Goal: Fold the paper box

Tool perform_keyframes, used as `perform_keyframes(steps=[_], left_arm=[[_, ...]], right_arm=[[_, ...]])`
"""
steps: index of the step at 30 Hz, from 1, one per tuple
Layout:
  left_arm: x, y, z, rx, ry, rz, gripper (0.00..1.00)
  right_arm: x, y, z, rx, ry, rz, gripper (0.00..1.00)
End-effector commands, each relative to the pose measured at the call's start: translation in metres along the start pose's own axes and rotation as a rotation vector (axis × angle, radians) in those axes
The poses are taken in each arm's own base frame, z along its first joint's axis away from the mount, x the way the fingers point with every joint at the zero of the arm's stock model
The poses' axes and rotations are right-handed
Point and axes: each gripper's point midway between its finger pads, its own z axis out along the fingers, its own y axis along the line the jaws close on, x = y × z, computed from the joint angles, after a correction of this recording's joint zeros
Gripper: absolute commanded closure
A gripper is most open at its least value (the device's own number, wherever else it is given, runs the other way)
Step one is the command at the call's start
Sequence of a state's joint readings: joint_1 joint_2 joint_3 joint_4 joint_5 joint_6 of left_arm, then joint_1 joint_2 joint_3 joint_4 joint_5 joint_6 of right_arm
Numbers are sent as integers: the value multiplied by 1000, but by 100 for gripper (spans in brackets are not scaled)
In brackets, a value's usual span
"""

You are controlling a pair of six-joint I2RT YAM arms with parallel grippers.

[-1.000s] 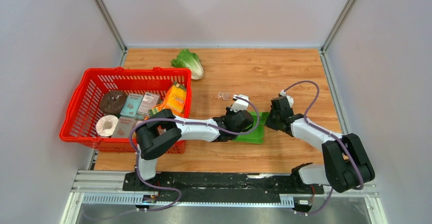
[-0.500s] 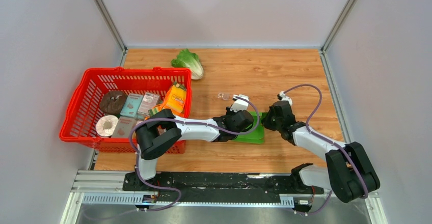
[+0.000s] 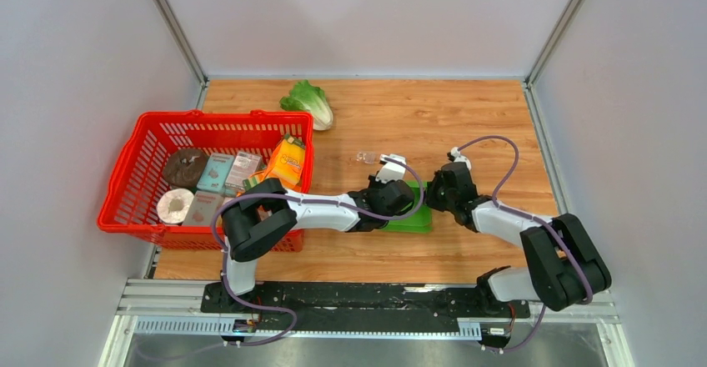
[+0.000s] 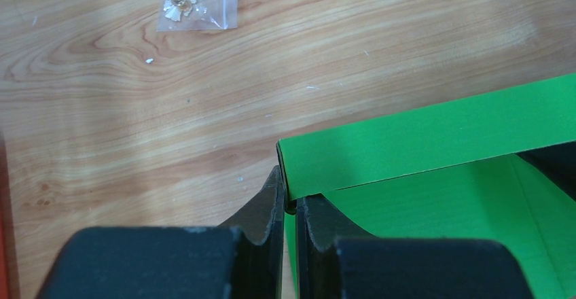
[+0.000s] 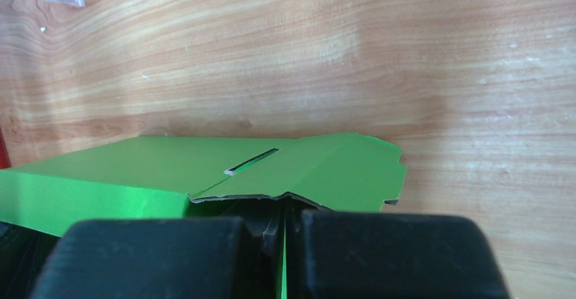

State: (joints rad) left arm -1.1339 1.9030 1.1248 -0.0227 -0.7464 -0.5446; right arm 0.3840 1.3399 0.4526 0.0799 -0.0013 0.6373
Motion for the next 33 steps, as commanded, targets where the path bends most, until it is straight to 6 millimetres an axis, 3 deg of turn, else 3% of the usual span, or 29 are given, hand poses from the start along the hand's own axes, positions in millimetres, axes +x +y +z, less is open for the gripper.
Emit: perform_keyframes(steps=[1,3,8,11,16,18,21,29,33], left_arm=[[25,12,-4,-10,91,90,100],[25,9,-3,-3,90,87,100],[31,12,-2,-11,99,88,100],[30,13,-2,-13,97,85,100],[27,17,-3,-26,84,107,100],[22,19,-4,-35,72,108,100],[22,18,-5,-27,70,112,100],[27,16,-3,-17,80,99,100],[25,19,-5,-27,77,121,100]], right_arm=[[15,-3,8,23,60,34,100],[17,-7,5,48,69,30,100],[-7,-5,-25,85,9,1,96],[-17,-10,-47,128,-12,-31,86],[-38,-19,-66,199,-76,-79,66],[-40,-24,-63,221,-72,-98,60],[-44,-25,-54,234,-56,-140,57],[-56,-9,-31,177,-58,-199,58],[-62,-10,-30,183,-92,-207,56]])
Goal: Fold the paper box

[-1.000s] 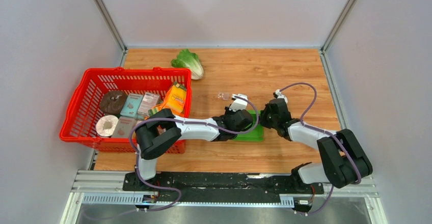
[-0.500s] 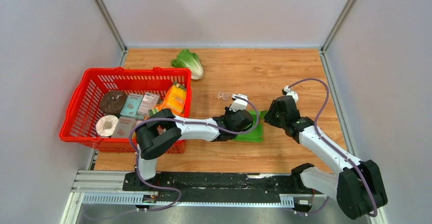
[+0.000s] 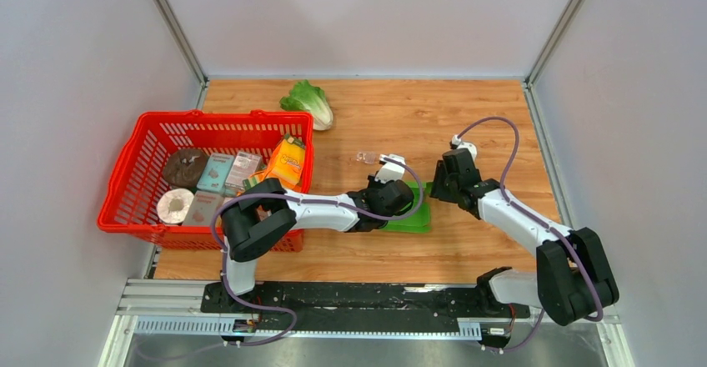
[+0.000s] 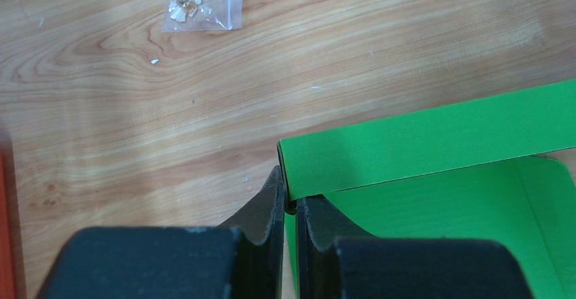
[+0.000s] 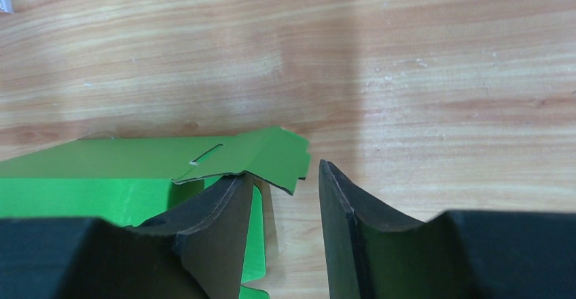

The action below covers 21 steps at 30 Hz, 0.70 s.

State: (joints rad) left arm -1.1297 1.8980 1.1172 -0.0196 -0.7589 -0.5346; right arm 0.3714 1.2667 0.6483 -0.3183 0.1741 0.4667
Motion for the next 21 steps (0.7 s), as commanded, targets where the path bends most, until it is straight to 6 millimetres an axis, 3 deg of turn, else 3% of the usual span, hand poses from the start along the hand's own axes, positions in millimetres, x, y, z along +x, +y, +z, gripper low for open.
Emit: perform_keyframes(steps=[1,5,7,11,16,21], left_arm=[[26,16,-5,-14,82,118,100],[27,16,-5,-7,82,117,100],[28,16,-6,-5,84,109,100],[25,15,-6,4,79,95,100],[24,16,-6,2,76,98,100],[27,17,-7,6,80,95,100]], right_arm=[[-29,9,-1,-30,-109,-24,55],[-35,7,-4,-32,-148,-31,53],[-40,10,-10,-58,-175,-31,41],[-46,19,-19,-125,-227,-32,38],[-44,27,-21,-183,-238,-28,50],[-43,29,-17,-185,-227,-25,70]])
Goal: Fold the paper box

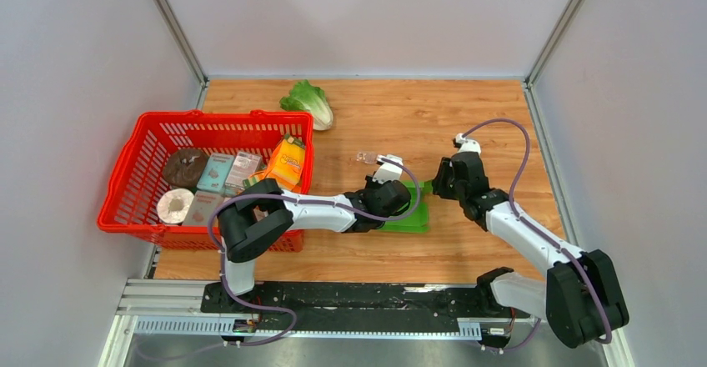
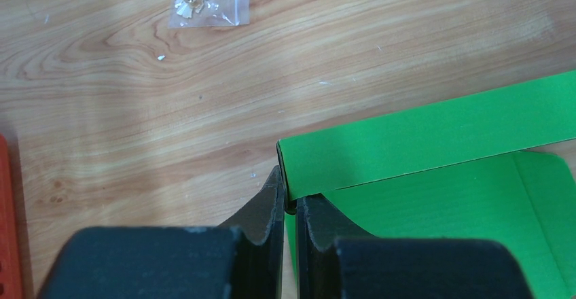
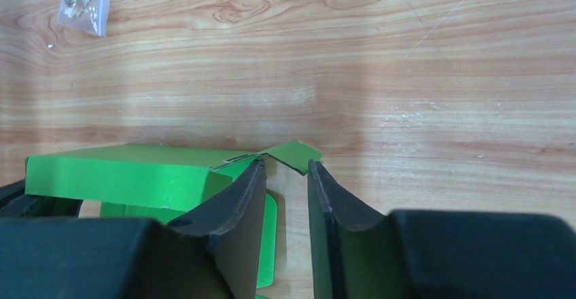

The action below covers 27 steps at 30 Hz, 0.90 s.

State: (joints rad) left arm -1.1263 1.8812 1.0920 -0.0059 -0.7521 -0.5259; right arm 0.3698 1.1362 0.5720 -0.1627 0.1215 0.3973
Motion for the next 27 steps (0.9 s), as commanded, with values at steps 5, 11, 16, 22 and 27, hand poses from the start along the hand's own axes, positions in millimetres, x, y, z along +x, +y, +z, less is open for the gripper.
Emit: perform_keyframes(steps=[5,11,16,22,27], left_arm=[[25,12,-4,2,79,82,100],[26,11,-4,1,90,94,100],[27,9,-3,3,93,95,100],[21,2,0,14,90,87,100],[20,5,-1,8,92,99,100]], right_arm=[[-11,3,8,-3,-32,11,83],[-8,12,3,-22,-29,-14,100],[-6,20,-13,-39,-20,22,100],[8,26,-29,-61,14,60,100],[20,56,-34,-181,72,89,100]])
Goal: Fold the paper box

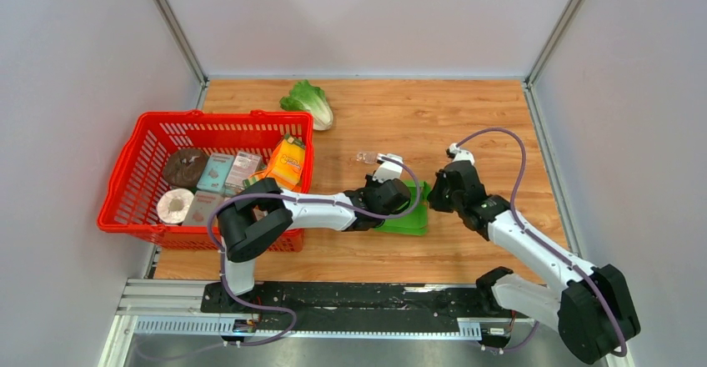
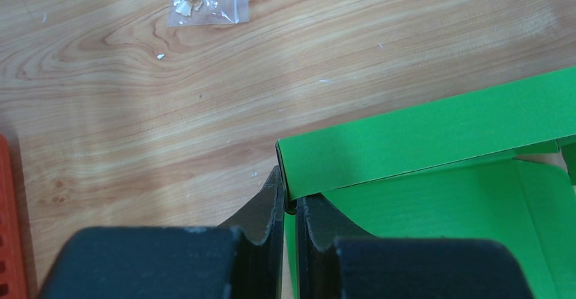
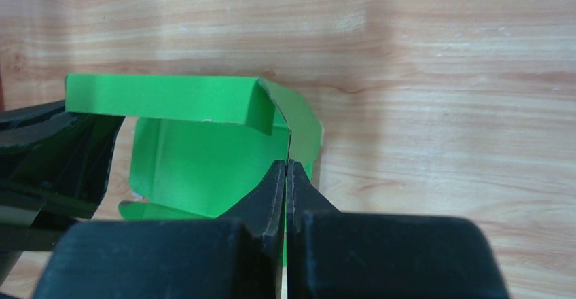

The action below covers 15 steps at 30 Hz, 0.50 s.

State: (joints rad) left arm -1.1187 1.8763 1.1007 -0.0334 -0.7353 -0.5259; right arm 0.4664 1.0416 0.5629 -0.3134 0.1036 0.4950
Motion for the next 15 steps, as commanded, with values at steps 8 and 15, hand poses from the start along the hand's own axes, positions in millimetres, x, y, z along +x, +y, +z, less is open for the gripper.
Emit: perform_keyframes(steps=[8,15], left_arm=[[22,-6,0,44,81,68,100],[24,-3,-2,40,83,76,100]], right_arm=[[-4,70,-2,-211,8,82,100],[-3,60,7,-127,18,48,95]])
